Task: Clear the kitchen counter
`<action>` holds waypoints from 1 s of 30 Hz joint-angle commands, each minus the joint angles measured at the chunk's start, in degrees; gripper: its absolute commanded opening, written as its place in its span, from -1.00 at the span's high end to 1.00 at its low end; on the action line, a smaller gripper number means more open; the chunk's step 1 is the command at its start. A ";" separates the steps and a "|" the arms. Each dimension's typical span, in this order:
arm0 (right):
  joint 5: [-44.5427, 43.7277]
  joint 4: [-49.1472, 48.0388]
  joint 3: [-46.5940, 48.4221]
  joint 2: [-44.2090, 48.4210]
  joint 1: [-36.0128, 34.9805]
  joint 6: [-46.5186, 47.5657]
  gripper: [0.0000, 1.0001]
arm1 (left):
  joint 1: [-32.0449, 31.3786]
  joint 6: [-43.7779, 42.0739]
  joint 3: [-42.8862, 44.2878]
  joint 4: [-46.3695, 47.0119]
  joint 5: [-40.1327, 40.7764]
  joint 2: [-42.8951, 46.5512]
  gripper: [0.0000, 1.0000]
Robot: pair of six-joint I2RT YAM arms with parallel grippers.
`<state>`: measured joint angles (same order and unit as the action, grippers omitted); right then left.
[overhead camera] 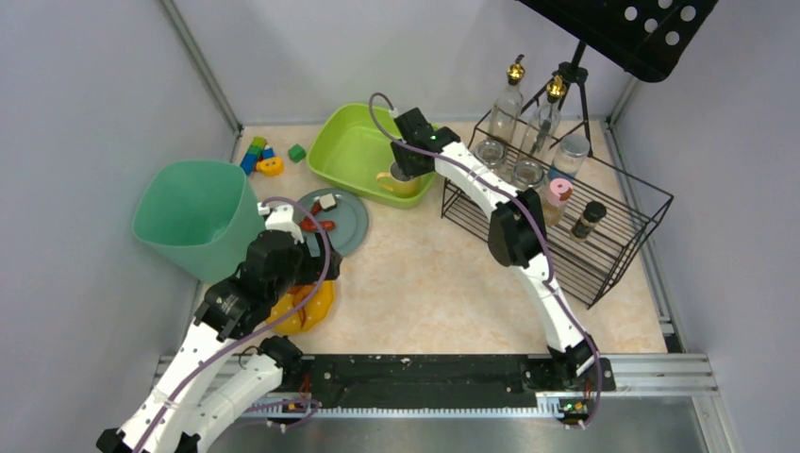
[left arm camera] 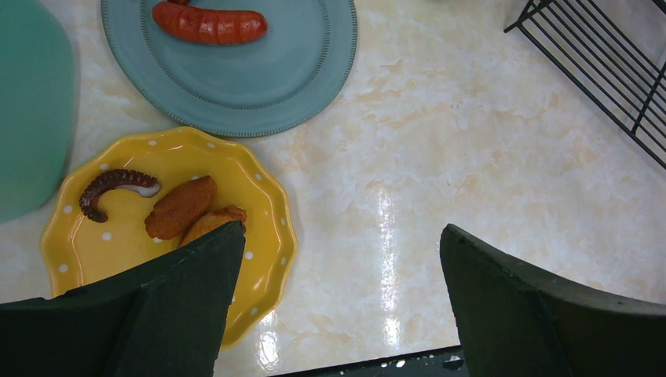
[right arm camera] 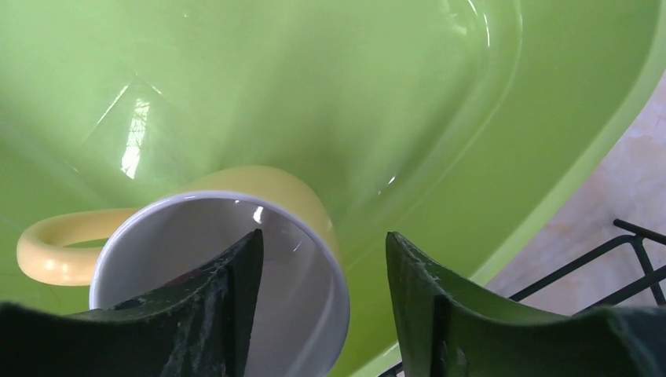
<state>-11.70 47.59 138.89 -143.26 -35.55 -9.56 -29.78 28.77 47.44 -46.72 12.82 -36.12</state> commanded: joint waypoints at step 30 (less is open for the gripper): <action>13.86 -25.39 -36.15 39.80 -11.40 -9.38 -0.61 | 0.16 1.29 -0.06 1.35 4.47 1.80 -0.98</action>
<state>-4.64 32.53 113.45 -107.50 -46.06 -11.38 -29.78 28.88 47.42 -46.76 14.66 -35.59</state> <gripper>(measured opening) 0.805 0.990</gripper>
